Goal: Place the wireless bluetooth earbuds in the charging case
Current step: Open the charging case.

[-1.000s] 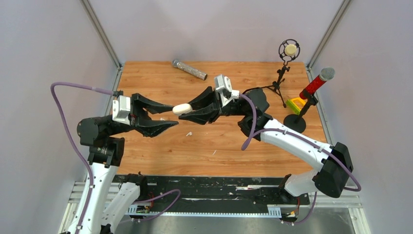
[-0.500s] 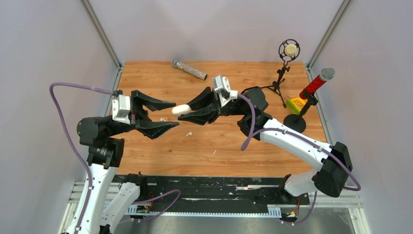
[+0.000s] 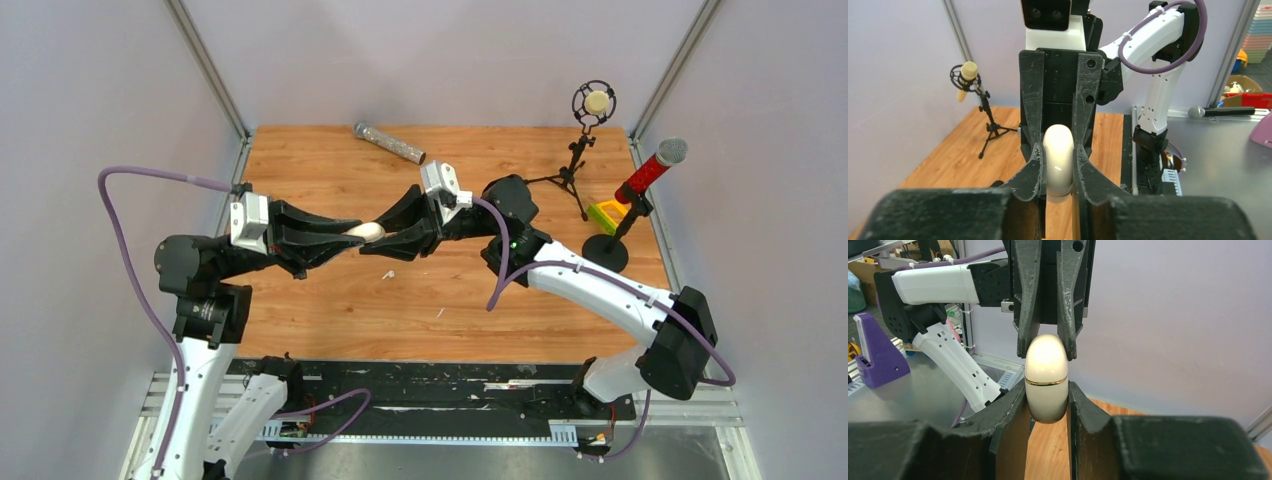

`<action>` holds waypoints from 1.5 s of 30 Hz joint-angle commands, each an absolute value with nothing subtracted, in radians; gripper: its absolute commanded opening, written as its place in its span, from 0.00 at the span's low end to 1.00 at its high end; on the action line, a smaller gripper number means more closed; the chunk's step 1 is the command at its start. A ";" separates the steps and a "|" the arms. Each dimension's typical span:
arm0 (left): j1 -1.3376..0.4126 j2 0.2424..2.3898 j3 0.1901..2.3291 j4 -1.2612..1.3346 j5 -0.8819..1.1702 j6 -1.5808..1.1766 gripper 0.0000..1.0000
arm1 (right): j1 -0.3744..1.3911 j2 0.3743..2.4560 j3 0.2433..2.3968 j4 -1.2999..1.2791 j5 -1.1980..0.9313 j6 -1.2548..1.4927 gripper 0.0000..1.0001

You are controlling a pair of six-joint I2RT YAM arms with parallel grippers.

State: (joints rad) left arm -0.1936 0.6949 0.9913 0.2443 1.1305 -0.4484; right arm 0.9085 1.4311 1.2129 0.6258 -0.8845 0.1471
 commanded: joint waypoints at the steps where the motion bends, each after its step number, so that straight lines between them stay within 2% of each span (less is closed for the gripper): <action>1: -0.194 0.696 1.029 0.227 1.165 -0.438 0.11 | 0.917 1.401 1.240 0.582 -0.912 0.083 0.00; 3: -0.186 0.696 1.038 0.225 1.149 -0.436 0.08 | 0.919 1.393 1.237 0.554 -0.914 0.060 0.00; 6: -0.169 0.698 1.049 0.216 1.107 -0.425 0.08 | 0.923 1.382 1.224 0.539 -0.926 0.047 0.00; 21: -0.146 0.694 1.088 0.009 0.834 -0.183 0.18 | 0.939 1.373 1.189 0.509 -0.963 0.073 0.00; 45: -0.140 0.715 1.126 -0.139 0.740 -0.002 0.27 | 0.939 1.308 1.104 0.405 -0.955 0.081 0.00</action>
